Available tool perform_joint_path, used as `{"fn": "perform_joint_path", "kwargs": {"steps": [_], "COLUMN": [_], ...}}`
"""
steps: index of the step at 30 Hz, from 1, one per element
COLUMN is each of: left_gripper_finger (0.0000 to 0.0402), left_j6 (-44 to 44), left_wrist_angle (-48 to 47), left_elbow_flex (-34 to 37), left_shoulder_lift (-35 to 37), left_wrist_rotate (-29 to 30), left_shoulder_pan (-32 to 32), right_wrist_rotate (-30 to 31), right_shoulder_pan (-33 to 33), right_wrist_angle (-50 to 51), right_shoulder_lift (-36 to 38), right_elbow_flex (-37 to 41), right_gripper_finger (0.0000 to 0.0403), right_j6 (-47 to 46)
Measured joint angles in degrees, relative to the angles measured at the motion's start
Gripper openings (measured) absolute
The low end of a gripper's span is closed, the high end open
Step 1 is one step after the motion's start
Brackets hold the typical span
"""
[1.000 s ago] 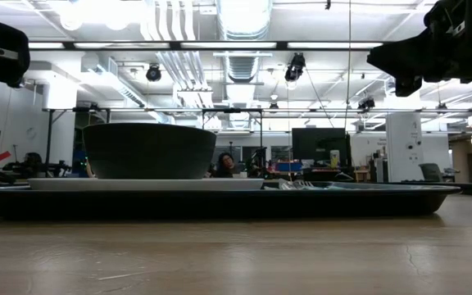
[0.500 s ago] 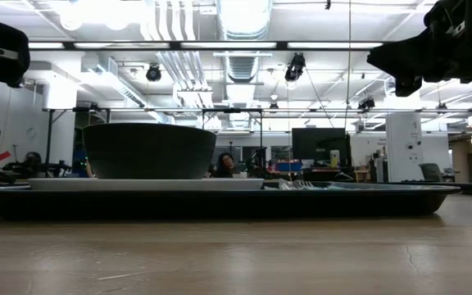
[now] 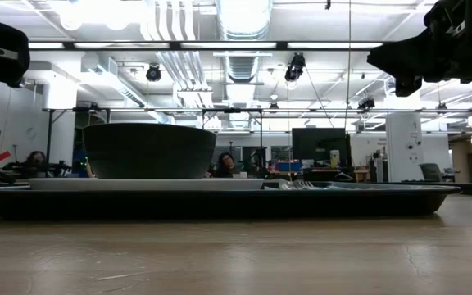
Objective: Set up tray
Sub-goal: Return to Home Position
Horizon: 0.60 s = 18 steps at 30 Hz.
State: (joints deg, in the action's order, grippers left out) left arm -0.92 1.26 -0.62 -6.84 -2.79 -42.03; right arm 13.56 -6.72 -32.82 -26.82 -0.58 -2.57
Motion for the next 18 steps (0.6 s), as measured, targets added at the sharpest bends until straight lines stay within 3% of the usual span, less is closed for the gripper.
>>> {"fn": "perform_joint_path", "kwargs": {"steps": [18], "left_gripper_finger": [0.0018], "left_j6": [0.0], "left_wrist_angle": [0.0], "left_elbow_flex": [0.0], "left_shoulder_lift": [0.0], "left_wrist_rotate": [0.0], "left_shoulder_pan": [0.0], "right_wrist_rotate": [0.0], "right_shoulder_pan": [0.0], "right_wrist_angle": [0.0], "right_shoulder_lift": [0.0], "right_elbow_flex": [0.0], "right_gripper_finger": [0.0084], "right_j6": [0.0]}}
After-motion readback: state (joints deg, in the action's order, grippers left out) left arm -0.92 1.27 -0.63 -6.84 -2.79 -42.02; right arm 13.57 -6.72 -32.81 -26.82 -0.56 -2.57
